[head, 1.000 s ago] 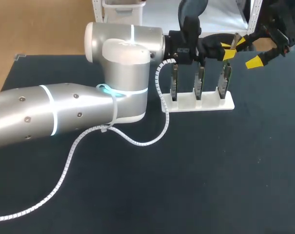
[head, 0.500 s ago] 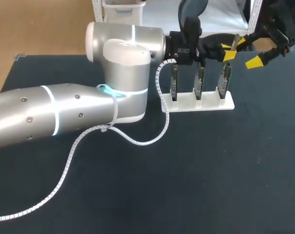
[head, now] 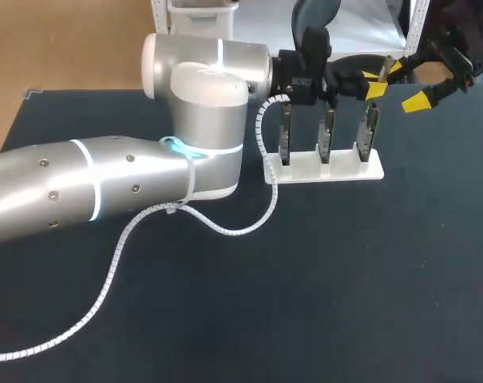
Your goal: Pick up the optical module with the left hand, and insert it into the network port with the right hand.
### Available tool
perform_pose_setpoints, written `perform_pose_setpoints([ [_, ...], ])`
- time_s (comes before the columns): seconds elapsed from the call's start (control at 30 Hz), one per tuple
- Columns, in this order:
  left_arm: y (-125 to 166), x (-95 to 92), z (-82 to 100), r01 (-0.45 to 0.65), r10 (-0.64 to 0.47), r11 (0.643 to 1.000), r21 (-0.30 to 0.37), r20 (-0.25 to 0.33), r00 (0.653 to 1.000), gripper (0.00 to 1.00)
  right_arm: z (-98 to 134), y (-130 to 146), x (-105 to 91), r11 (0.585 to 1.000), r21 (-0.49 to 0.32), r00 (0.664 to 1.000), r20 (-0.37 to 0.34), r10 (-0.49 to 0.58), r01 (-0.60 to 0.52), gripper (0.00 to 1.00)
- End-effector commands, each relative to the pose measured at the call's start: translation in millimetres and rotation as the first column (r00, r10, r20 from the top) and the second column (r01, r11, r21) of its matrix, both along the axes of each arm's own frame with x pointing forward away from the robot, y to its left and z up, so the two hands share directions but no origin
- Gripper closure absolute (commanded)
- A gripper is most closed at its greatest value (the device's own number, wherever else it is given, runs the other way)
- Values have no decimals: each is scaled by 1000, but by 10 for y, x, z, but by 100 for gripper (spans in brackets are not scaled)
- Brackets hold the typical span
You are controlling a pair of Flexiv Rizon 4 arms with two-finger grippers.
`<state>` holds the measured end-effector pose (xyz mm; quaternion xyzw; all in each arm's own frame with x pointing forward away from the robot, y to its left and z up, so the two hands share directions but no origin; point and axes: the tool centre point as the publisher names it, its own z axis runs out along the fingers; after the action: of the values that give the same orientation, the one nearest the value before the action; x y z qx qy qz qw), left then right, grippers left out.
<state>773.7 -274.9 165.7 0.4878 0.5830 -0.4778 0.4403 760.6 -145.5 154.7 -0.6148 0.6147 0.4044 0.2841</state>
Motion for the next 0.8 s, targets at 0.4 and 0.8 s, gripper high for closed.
perform_pose_setpoints([
  [0.4, -10, 9, -31, -1, 1, 1000, 6, -6, 1000, 100, -3, 5, -12, 1000, 0, 1000, 3, -3, 3, 0],
  [0.8, -28, -6, -28, 4, -4, 1000, 8, 1, 1000, 100, -3, 5, -12, 1000, 0, 1000, 3, -3, 3, 0],
])
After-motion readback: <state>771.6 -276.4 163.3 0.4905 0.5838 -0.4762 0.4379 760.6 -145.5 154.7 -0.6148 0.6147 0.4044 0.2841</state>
